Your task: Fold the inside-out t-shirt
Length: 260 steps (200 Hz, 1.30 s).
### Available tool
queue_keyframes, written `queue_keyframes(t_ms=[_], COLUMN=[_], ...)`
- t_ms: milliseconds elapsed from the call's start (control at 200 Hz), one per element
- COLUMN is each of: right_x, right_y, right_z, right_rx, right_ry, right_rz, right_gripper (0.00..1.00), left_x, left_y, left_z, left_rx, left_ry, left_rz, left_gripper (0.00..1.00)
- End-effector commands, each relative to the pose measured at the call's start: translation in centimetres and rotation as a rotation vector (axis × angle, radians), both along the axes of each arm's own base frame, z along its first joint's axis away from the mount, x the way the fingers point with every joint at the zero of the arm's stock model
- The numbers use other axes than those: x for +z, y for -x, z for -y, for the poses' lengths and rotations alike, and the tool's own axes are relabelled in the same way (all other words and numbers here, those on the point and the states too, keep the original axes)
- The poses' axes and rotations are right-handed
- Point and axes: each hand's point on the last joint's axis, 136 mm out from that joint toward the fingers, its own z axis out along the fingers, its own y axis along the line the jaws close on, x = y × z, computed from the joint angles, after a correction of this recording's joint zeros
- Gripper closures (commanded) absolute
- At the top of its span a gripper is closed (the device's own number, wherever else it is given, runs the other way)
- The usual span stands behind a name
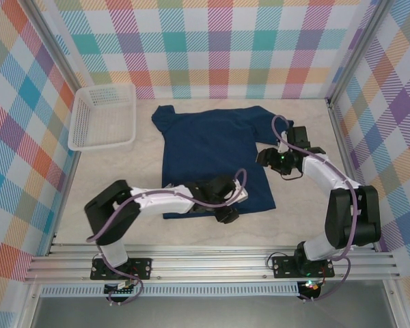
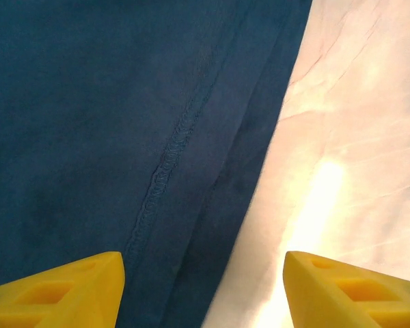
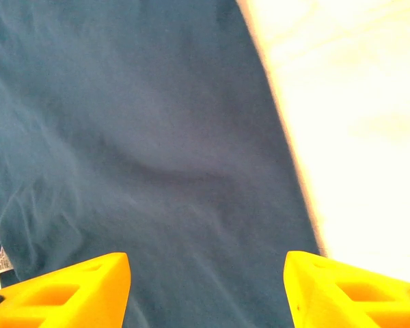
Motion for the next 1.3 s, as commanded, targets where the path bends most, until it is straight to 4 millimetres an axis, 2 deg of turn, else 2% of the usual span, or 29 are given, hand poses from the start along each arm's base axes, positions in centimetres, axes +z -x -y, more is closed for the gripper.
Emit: queue_keyframes(t_ms=[0,120,270,340,730,1020,1175,1295], right_x=[0.8,0.7,0.6,0.6,0.2,-0.1,-0.2,-0.4], right_y=[0.6,0.9,0.9,0.9,1.2,1.2,1.1,1.2], right_z=[-0.6,-0.5,-0.6,-0.6,-0.9,-1.0,-1.1,-1.2], right_rx=[0.029,0.03,0.035,0.037,0.043,0.048,0.053,0.055], right_ry=[-0.036,-0.035,-0.046,-0.051,-0.067,-0.074,-0.077,-0.081], right_rz=[0.022,0.024,0.025,0.025,0.014,0.005,0.006,-0.001], right_gripper=[0.39,0.39,0.38,0.38,0.38,0.38,0.38,0.38], left_x=[-1.3,-2.2,-2.4,-2.4,-2.0,-0.3,-0.8,-1.7], left_y=[-0.6,-0.9,-1.1,-1.2,-2.2,-1.5,-2.4,-3.5], left_z=[-1.3,-2.1,-2.3,-2.2,-2.4,-2.0,-2.8,-3.6], left_rx=[-0.118,-0.121,-0.1,-0.094,-0.053,-0.079,-0.052,-0.024], left_ry=[-0.17,-0.224,-0.204,-0.19,-0.126,-0.037,-0.064,-0.129], left_rz=[0.075,0.063,0.014,-0.009,-0.094,-0.154,-0.131,-0.087], left_gripper=[0.38,0.4,0.47,0.47,0.47,0.37,0.35,0.39])
